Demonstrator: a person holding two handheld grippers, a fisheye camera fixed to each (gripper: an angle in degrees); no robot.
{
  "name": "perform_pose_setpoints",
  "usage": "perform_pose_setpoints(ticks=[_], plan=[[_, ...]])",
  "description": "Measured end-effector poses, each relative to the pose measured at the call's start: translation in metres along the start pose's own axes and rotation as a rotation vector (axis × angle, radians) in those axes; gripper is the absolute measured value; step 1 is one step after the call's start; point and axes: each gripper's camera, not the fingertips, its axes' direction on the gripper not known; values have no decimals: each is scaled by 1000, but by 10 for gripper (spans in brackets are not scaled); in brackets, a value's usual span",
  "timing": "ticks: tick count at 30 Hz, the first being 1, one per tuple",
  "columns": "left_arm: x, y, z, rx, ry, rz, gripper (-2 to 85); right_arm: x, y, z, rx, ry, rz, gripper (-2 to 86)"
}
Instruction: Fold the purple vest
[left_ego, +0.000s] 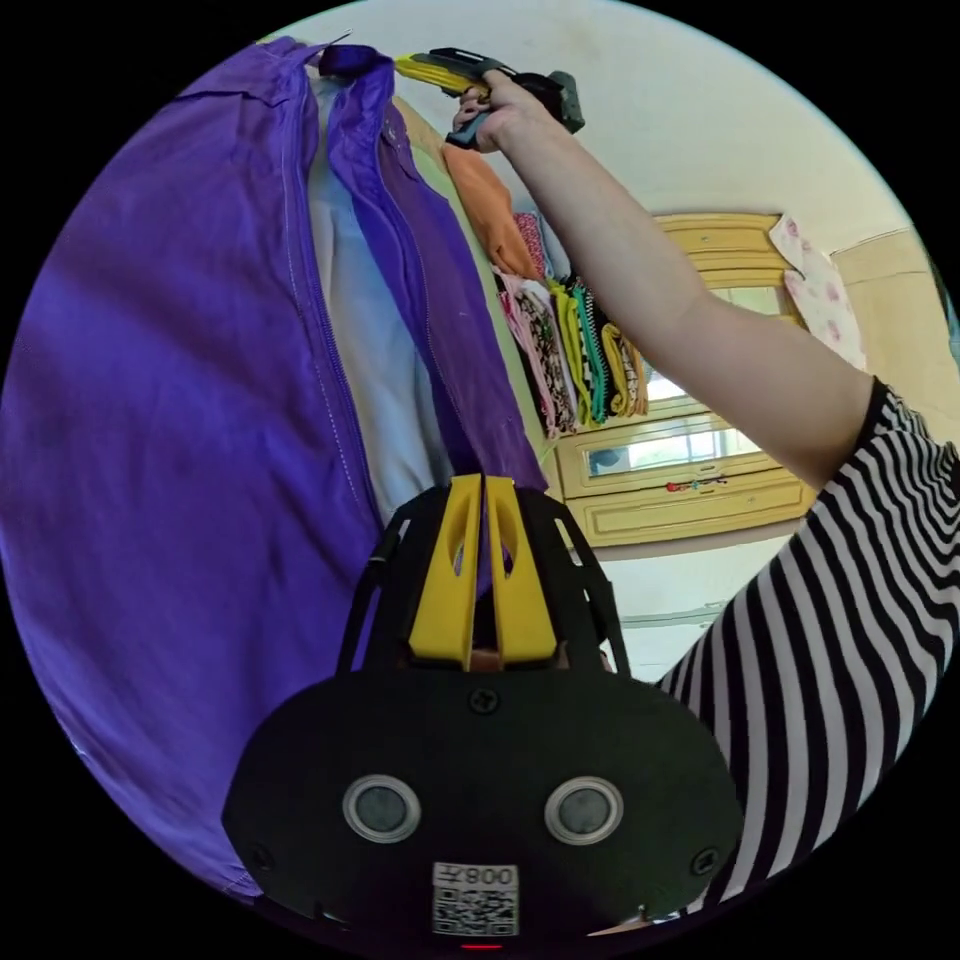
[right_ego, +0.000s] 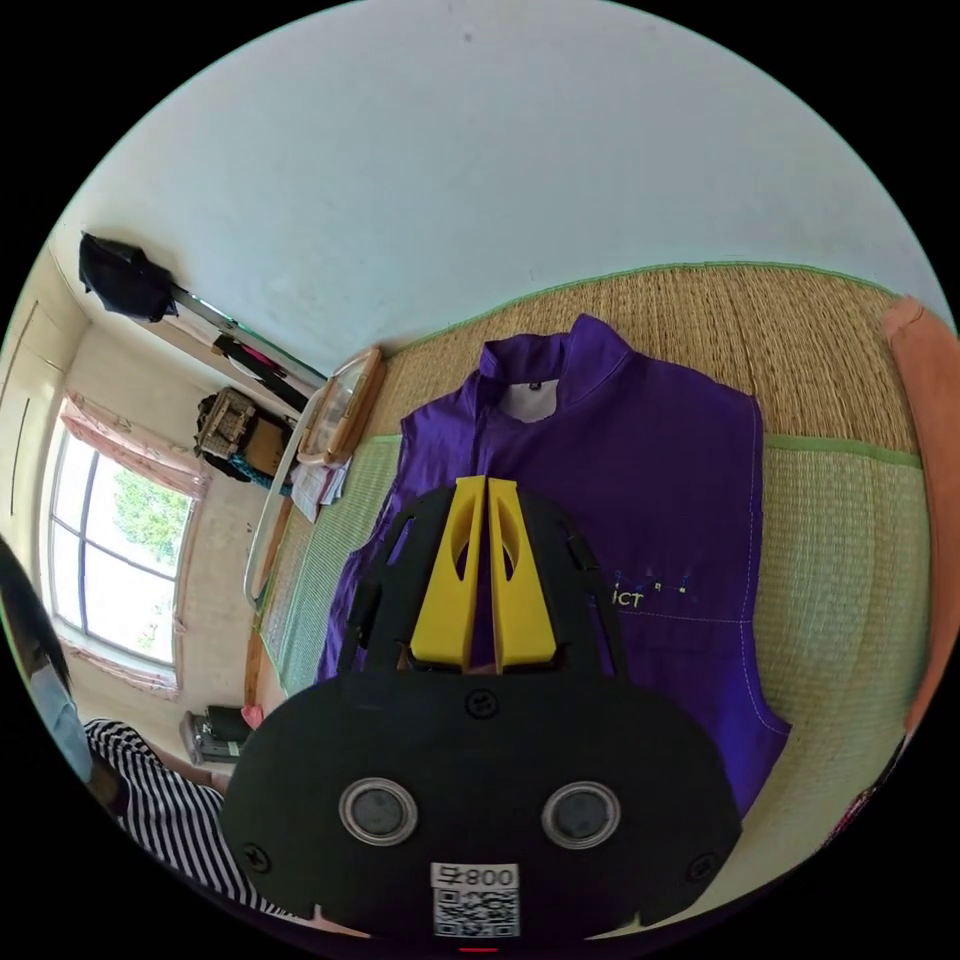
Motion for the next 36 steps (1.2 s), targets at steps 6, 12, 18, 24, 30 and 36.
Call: perform_pose_setpoints(ticks=[6,12,18,24,30,36], plan=[[-16,3,-48,109,86,-2,6,-6,10,-14,107,-103,-13,1],[-56,13,-81,149,14,-67,6,-13,12,24,108,-107,-11,2],[-131,20,-78,109,-70,-216,7,-4,14,114,-41,15,30,4],[-156,11,-68,117,-82,-221,8,-7,16,156,-109,148,-14,6],[-167,2,-66,120,-69,-208,12,-9,30,150,-104,105,-41,10],[-157,-3,-79,134,-98,-139,18,-4,40,108,38,81,-56,14]])
